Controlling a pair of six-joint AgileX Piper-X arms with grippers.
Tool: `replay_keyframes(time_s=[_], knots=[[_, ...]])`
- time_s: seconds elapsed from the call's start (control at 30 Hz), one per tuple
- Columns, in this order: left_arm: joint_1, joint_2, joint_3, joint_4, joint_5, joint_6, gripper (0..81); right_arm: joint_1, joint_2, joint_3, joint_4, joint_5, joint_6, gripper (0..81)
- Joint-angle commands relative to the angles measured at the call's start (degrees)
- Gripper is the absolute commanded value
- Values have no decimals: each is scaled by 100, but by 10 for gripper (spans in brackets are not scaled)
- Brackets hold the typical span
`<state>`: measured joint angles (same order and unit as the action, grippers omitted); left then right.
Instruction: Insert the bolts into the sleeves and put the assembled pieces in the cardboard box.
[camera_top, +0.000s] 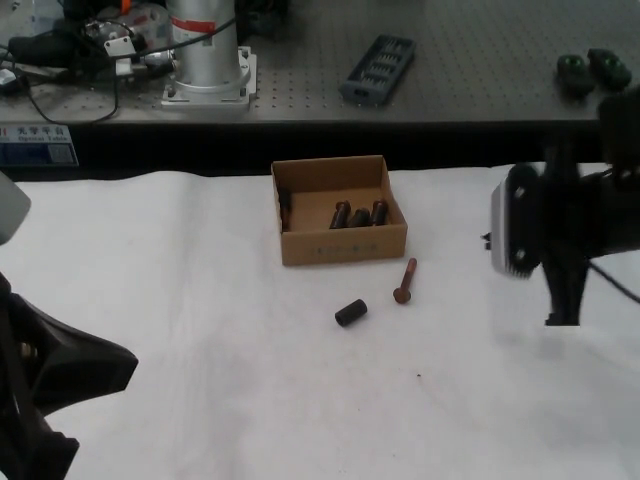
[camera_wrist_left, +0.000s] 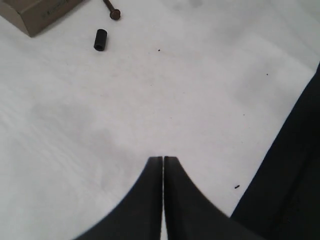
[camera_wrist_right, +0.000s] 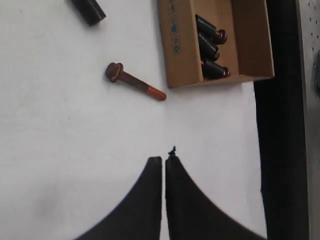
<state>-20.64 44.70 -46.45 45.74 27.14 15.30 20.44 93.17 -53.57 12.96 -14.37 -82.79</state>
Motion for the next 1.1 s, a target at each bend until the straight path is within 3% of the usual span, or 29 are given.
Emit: replay_keyframes(time_s=[0.0,0.07,0.27,0.47,0.67,1.07], knots=[[-16,-52,-3,-60,7,90,7,-26,311,-48,-375,-338,-505,29],[-16,-52,-3,-60,7,234,7,-6,641,-59,-608,-707,-992,29],[-16,-52,-3,-80,-220,315,7,168,1329,-103,-1296,-708,-1903,8],[-16,-52,-3,-80,-263,426,7,299,1587,-166,-2159,-719,-2010,309],[-16,-52,-3,-80,-263,438,7,306,1590,-351,-2230,-719,-2010,223],[-16,-52,-3,-80,-263,534,7,288,1673,-607,-1621,-719,-1995,223]])
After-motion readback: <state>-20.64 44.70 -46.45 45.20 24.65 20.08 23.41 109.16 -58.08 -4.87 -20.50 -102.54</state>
